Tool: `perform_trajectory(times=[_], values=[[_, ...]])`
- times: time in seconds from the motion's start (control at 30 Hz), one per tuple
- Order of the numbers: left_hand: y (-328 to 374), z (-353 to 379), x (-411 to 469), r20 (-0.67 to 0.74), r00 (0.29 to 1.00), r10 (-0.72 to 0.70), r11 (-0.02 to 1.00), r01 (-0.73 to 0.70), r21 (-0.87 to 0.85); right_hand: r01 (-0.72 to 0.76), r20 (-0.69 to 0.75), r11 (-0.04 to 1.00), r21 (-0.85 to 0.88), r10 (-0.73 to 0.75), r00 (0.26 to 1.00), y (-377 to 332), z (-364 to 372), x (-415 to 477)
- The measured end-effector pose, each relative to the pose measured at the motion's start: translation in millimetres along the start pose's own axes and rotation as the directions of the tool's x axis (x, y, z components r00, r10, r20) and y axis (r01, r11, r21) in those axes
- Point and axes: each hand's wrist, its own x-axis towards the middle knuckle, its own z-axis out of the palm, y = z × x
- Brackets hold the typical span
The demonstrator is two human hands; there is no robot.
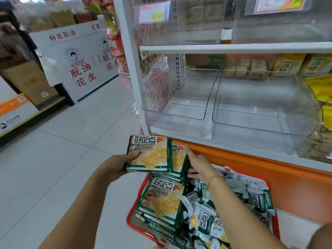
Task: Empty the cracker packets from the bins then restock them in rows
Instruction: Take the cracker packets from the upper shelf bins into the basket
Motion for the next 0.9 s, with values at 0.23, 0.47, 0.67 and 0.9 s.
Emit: perform_trajectory(times=[0.23,0.47,0.67,0.9], values=[[6,35,23,-0.060,0.994,-0.093,0.965,0.105,0.240,-0.025,0.146,1.000,0.007,0.023,0.989,-12,-7,1],[8,33,18,0.082,0.988,-0.131,0.981,0.117,0.157,-0.072,0.242,0.996,-0.047,0.081,0.967,-19,0,-8],[24,41,-5,0.229,0.970,-0.083,0.995,0.068,0.074,0.059,0.317,0.987,-0.148,-0.009,0.948,-47,-27,-31],[86,98,-72,0.543,0.799,0.259,0.959,-0.279,-0.047,0.479,0.456,0.847,-0.228,-0.342,0.822,-131,-116,-121]])
